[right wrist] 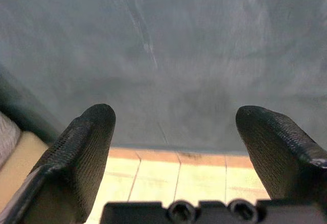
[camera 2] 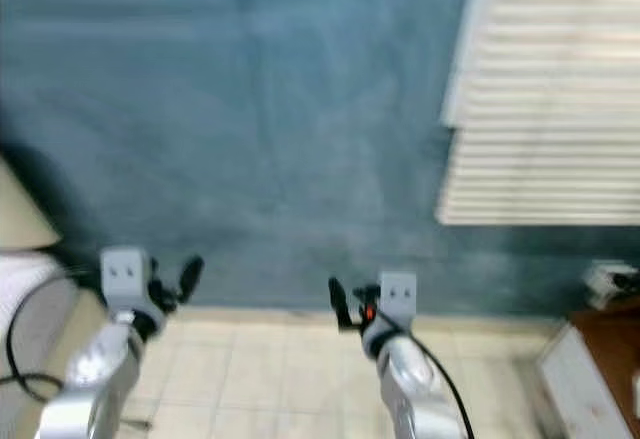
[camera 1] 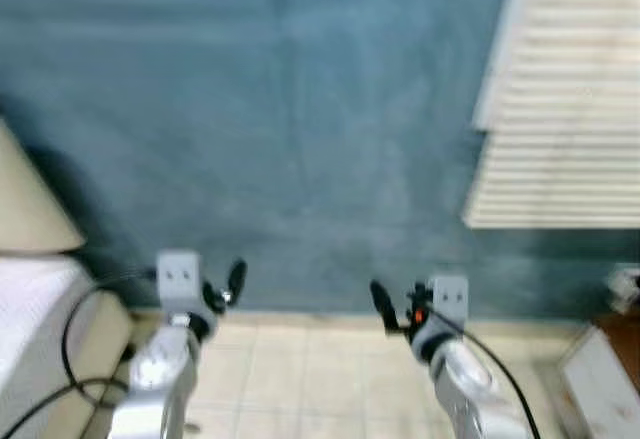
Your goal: Clean up the room
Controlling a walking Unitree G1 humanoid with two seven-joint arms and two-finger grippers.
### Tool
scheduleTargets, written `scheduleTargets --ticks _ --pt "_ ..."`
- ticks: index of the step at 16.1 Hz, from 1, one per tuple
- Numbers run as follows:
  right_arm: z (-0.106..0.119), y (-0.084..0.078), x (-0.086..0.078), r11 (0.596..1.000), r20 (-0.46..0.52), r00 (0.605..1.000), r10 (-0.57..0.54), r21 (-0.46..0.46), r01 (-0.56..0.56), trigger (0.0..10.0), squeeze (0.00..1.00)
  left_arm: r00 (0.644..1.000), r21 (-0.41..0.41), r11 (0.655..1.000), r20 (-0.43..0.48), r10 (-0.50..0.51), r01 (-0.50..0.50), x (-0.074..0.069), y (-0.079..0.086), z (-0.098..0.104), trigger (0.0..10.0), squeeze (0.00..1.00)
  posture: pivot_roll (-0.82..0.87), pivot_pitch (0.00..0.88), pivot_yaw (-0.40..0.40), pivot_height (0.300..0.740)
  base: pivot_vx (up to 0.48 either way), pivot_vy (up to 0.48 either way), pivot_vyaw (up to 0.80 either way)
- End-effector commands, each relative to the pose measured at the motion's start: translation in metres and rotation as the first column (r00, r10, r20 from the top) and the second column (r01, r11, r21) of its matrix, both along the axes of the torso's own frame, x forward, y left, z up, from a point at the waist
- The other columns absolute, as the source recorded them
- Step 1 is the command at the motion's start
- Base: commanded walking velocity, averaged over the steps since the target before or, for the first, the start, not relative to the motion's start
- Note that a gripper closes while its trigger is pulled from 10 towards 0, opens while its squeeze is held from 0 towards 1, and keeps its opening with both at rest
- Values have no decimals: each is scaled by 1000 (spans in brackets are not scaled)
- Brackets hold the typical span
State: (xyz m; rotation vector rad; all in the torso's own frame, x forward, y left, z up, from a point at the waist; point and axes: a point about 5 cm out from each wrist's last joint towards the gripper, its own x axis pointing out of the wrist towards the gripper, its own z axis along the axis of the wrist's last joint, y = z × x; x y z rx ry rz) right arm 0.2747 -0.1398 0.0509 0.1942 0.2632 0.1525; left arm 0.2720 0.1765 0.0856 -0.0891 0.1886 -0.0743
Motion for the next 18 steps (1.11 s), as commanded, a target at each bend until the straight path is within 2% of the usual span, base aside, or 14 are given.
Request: scheduleTargets --ticks 1,2,4,6,7,10,11,12,13,14,15,16,17,18 --pt "-4 -4 -2 1000 -13 1000 -25 -8 25 10000 0 999 -5 1000 -44 -6 6 -4 5 -8 10000 0 42 0 41 740 0 0 0" --pt "-3 -1 1 1000 -1 1000 -3 3 3 10000 0 999 -11 1000 -36 3 -4 1 6 -8 10000 0 76 0 11 740 0 0 0" --pt "-4 -6 9 1000 -7 1000 -10 -12 9 10000 0 1000 -5 1000 -22 -8 8 6 2 -6 10000 0 96 0 -13 740 0 0 0" --pt "-2 -11 12 999 2 1000 -11 -35 11 10000 0 1000 6 1000 -30 -6 6 -2 2 -13 10000 0 118 0 -28 740 0 0 0" --pt "1 -17 11 998 29 999 -32 -54 34 10000 0 1000 42 999 -24 0 1 -7 5 -16 10000 0 120 0 -31 740 0 0 0" --pt "4 -25 1 992 68 997 -30 -123 39 10000 0 1000 77 997 -19 -2 4 -15 8 -15 10000 0 70 0 -17 740 0 0 0" --pt "-6 -29 -2 990 31 998 -50 -129 54 10000 0 1000 7 1000 -23 -21 21 -10 3 -16 10000 0 61 0 -12 740 0 0 0" --pt "-6 -30 -1 990 31 998 -56 -129 60 10000 0 1000 -2 1000 -23 -14 14 -8 2 -16 10000 0 43 0 -9 740 0 0 0" --pt "3 -31 -1 990 90 994 -54 -128 65 10000 1000 1000 30 999 -16 -25 25 -5 -5 -14 10000 0 19 0 -2 740 0 0 0" --pt "3 -32 -2 988 84 995 -52 -144 63 10000 1000 998 22 998 -16 -55 55 -7 -9 -15 10000 0 7 0 3 740 0 0 0" --pt "3 -32 -3 988 83 995 -54 -143 65 10000 1000 998 24 998 -17 -63 64 -9 -9 -16 10000 800 0 0 7 740 0 0 0" --pt "3 -33 -5 982 82 996 -45 -179 59 10000 1000 997 34 997 -12 -72 72 -10 -11 -16 10000 1000 -14 0 13 740 0 0 0" --pt "3 -34 -7 981 85 995 -43 -184 58 10000 0 997 44 996 -4 -78 78 -9 -13 -15 10000 1000 -25 0 19 740 0 0 0" --pt "4 -36 -8 980 97 994 -46 -186 64 10000 0 997 77 994 9 -77 76 -5 -13 -13 10000 910 -37 0 27 740 0 0 0"
